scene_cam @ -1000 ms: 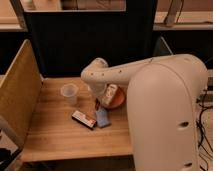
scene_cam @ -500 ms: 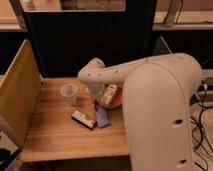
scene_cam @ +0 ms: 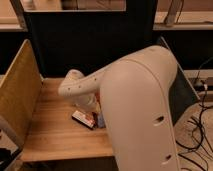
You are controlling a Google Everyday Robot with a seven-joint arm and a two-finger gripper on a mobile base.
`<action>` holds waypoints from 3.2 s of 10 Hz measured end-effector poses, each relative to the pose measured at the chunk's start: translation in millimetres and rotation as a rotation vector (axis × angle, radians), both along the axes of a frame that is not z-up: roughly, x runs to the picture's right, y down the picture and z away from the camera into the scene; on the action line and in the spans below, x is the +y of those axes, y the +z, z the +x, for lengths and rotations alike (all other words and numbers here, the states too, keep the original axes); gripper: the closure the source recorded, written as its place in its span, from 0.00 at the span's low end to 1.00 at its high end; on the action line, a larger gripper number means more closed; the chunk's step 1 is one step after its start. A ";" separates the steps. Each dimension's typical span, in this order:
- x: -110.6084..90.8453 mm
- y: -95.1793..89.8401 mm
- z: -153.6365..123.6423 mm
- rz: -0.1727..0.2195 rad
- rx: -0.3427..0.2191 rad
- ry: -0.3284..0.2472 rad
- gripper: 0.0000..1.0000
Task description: Place the pepper on the white sponge
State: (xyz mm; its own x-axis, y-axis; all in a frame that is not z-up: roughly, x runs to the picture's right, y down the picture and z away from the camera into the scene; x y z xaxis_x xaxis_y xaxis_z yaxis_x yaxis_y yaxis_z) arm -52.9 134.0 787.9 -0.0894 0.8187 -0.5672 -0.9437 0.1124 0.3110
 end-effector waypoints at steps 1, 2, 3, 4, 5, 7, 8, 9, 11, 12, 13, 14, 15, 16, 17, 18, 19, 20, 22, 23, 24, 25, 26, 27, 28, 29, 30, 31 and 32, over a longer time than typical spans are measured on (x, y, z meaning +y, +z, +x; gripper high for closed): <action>-0.5 0.0 2.4 0.001 0.003 0.004 1.00; -0.7 0.1 2.8 0.001 0.004 0.004 1.00; -0.3 0.0 0.4 0.001 0.001 0.002 1.00; -0.6 0.0 0.7 0.001 0.001 0.002 1.00; -0.4 0.0 1.0 0.001 0.002 0.003 1.00; 0.7 0.6 0.8 -0.001 0.002 0.001 1.00; 0.6 0.6 0.8 -0.001 0.002 0.001 1.00; 0.7 0.7 0.8 -0.001 0.002 0.001 1.00; 0.2 0.9 1.0 -0.001 0.001 0.004 1.00; 0.7 1.2 2.9 -0.002 0.003 0.010 1.00; 0.4 1.3 4.4 -0.002 0.005 0.012 1.00; 0.4 1.3 4.1 -0.002 0.005 0.012 1.00; 0.6 1.2 2.5 -0.002 0.003 0.010 1.00; 0.6 1.2 2.7 -0.002 0.003 0.010 1.00; 0.4 1.2 2.9 -0.002 0.003 0.010 1.00; 1.7 0.9 6.5 -0.005 0.006 0.019 1.00; 1.0 1.0 13.7 -0.004 0.015 0.028 1.00; 1.1 1.0 13.1 -0.004 0.014 0.028 1.00; 1.4 0.7 10.5 -0.004 0.010 0.026 1.00; 1.1 1.0 11.5 -0.004 0.010 0.032 1.00; 0.6 3.3 11.1 -0.006 0.007 0.038 1.00; -5.9 11.3 22.7 -0.003 0.009 0.061 1.00; -12.7 16.4 33.9 0.005 0.010 0.089 1.00; -18.3 20.3 42.8 0.017 0.009 0.108 1.00; -23.2 23.0 48.2 0.027 0.002 0.131 1.00; -24.7 25.2 56.9 0.030 0.001 0.155 1.00; -22.6 26.2 62.1 0.028 0.003 0.161 1.00; -16.4 26.0 65.5 0.019 0.004 0.162 1.00; -2.1 21.9 63.5 -0.007 0.011 0.143 1.00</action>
